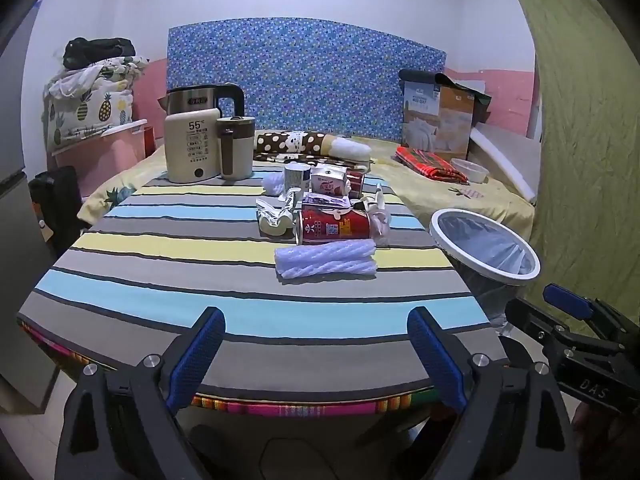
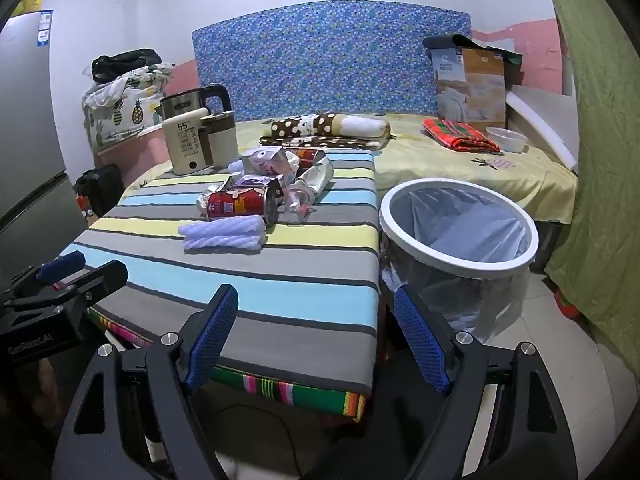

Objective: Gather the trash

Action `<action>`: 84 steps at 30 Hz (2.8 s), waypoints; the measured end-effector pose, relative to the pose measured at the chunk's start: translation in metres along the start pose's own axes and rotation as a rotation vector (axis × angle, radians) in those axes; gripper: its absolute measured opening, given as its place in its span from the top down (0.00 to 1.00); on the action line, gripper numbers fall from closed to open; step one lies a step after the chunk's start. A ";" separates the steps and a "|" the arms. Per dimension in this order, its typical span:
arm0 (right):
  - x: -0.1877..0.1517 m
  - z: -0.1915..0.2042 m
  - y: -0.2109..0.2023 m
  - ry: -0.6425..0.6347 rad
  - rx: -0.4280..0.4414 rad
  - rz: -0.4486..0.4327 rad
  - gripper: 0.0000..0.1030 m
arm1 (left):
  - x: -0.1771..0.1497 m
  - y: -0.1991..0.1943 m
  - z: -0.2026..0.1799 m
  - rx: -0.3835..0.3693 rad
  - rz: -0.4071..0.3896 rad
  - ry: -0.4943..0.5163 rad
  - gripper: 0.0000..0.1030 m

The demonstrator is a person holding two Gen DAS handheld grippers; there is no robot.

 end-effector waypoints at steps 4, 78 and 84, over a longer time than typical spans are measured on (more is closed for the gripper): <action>0.001 -0.001 -0.001 0.003 -0.004 0.000 0.21 | 0.001 -0.001 0.000 -0.002 -0.001 0.000 0.09; -0.001 0.002 0.003 -0.001 -0.008 0.013 0.21 | -0.001 0.004 0.001 -0.010 0.017 0.003 0.09; 0.006 0.002 0.013 -0.004 0.006 0.006 0.21 | 0.002 0.019 0.009 -0.014 0.035 0.005 0.09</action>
Point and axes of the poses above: each gripper's, at about its wrist camera, not at the fingertips, and y roughly the way its jaws point, z to its left, x to its top, the point moved 3 cm from there along y, roughly the way its jaws point, and after that the axes turned 11 degrees about -z, right-handed, at the moved point
